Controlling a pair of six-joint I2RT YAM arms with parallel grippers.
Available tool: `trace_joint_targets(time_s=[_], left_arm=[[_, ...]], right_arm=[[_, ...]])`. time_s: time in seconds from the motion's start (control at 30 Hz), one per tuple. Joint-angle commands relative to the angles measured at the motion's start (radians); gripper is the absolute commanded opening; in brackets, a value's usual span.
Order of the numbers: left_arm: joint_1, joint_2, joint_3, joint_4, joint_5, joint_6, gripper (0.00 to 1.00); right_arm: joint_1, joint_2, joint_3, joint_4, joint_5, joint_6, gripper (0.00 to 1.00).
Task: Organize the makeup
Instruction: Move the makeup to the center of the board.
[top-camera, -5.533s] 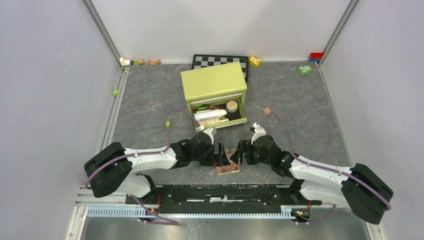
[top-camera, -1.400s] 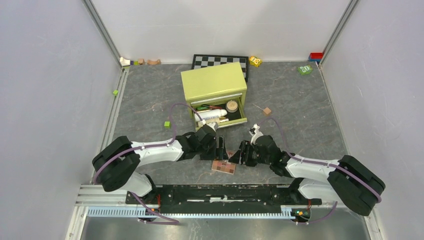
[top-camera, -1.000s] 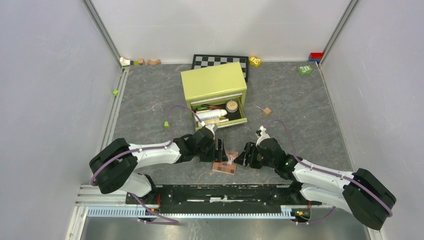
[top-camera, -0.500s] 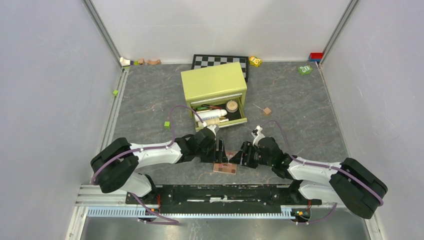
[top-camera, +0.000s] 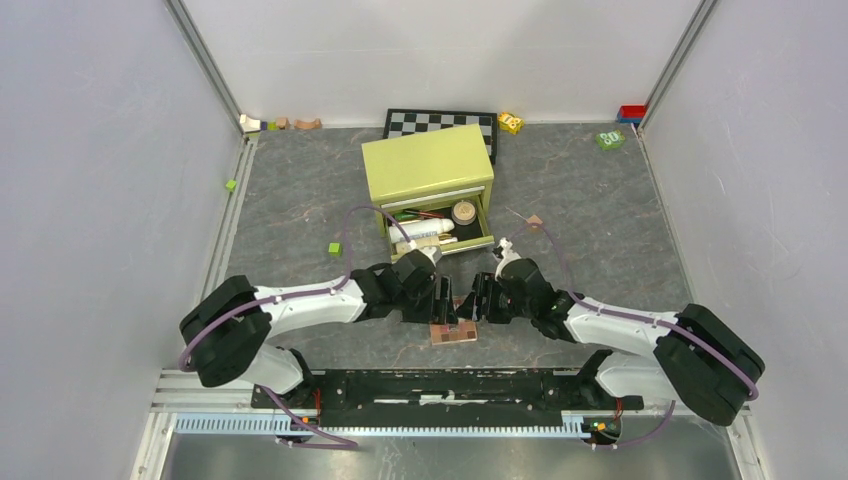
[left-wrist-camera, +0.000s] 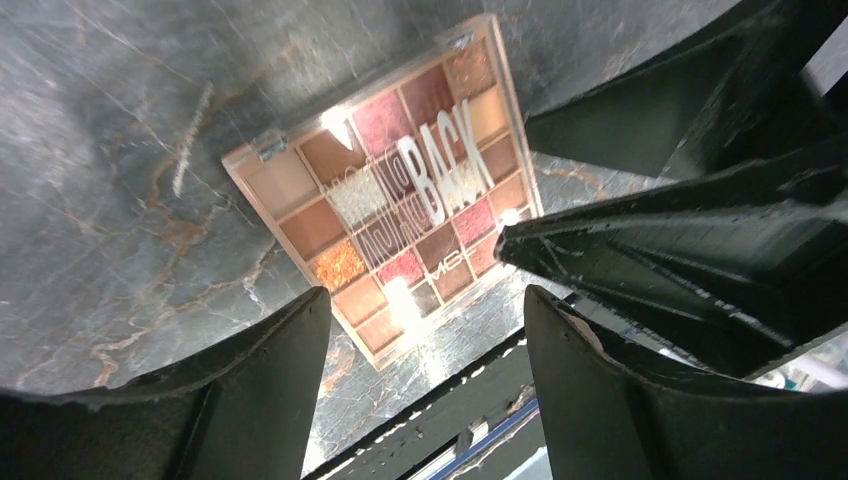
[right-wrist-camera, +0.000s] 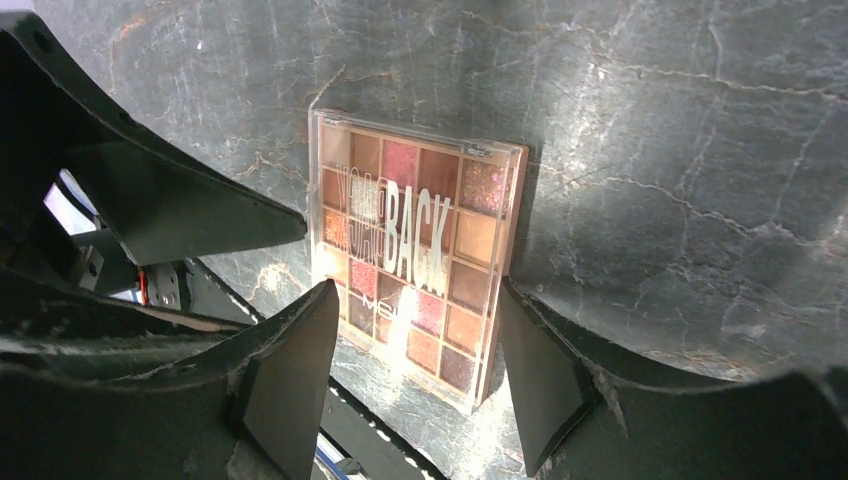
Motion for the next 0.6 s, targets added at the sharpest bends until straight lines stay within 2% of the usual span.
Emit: trace_joint_targets(time_s=[0.0, 0.27, 0.57], left_arm=[[0.053, -0.055, 0.048, 0.000, -0.006, 0.039, 0.77], [0.076, -0.071, 0.066, -0.060, -0.026, 0.070, 0.76], [0.084, -0.192, -0.112, -0.056, -0.089, -0.044, 0.80]], right_arm=[[0.000, 0.008, 0.054, 0.021, -0.002, -0.019, 0.66], [-0.007, 0.000, 0.062, 0.008, 0.007, -0.018, 0.66], [-0.007, -0.069, 0.003, -0.120, 0.114, -0.029, 0.66]])
